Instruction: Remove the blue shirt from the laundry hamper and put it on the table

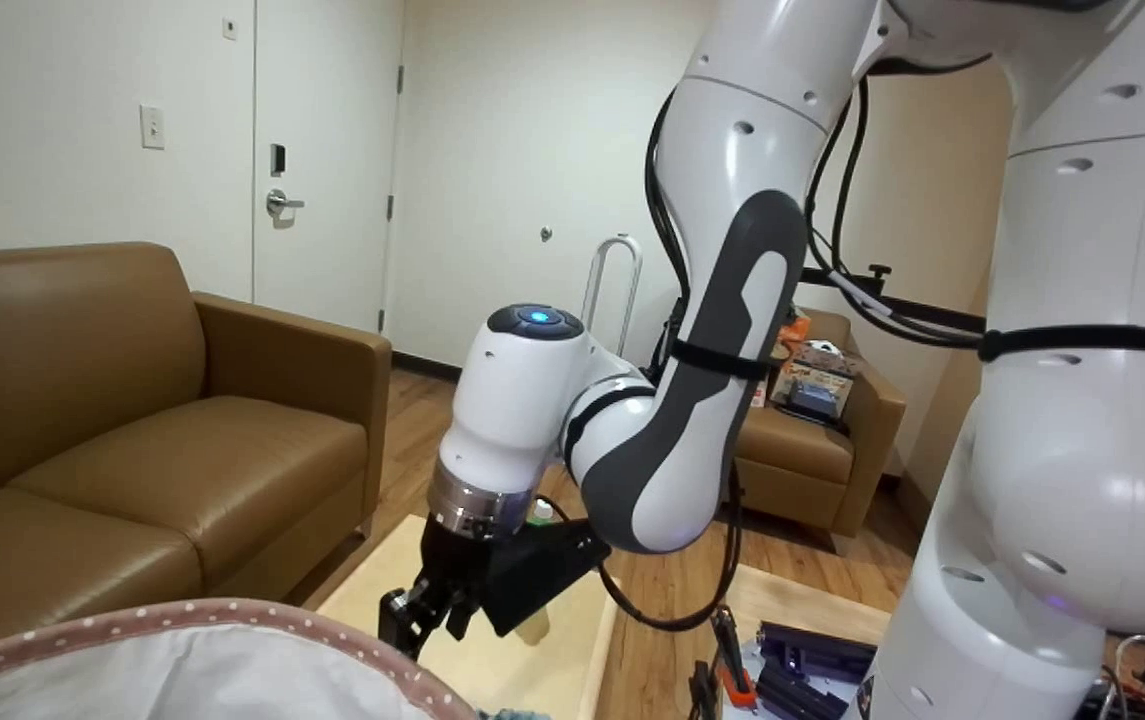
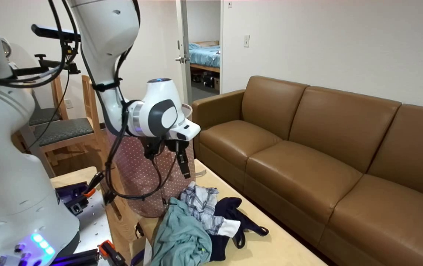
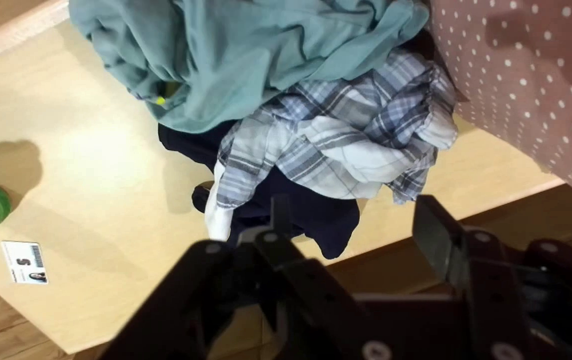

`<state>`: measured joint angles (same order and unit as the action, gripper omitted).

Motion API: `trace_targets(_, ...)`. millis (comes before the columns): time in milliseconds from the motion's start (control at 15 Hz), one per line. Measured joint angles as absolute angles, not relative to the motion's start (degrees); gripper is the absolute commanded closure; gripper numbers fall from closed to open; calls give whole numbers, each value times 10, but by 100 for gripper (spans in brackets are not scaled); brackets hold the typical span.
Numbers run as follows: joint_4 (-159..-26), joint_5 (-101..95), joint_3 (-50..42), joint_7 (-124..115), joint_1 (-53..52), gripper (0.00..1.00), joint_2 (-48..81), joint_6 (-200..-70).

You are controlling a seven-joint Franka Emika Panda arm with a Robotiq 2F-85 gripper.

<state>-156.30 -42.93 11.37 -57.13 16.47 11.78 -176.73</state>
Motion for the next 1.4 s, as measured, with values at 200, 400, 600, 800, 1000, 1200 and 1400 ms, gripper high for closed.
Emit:
trace_targets(200, -1589, -401, 148, -490, 201, 0, 90, -1768)
trace_targets(400, -1587, -393, 199, -426, 244, 0, 58, -1759)
trace_targets(600, -1586, -336, 244, -331, 256, 0, 29, -1752)
trace_targets(800, -1578, -218, 248, -208, 207, 0, 7, -1705)
trace_targets(1000, -1549, -76, 273, -86, 184, 0, -23, -1610)
trace_targets(1200, -1515, 7, 213, -24, 113, 0, -94, -1491)
trace_targets(1400, -1483, 12, 123, -19, 39, 0, -183, -1377)
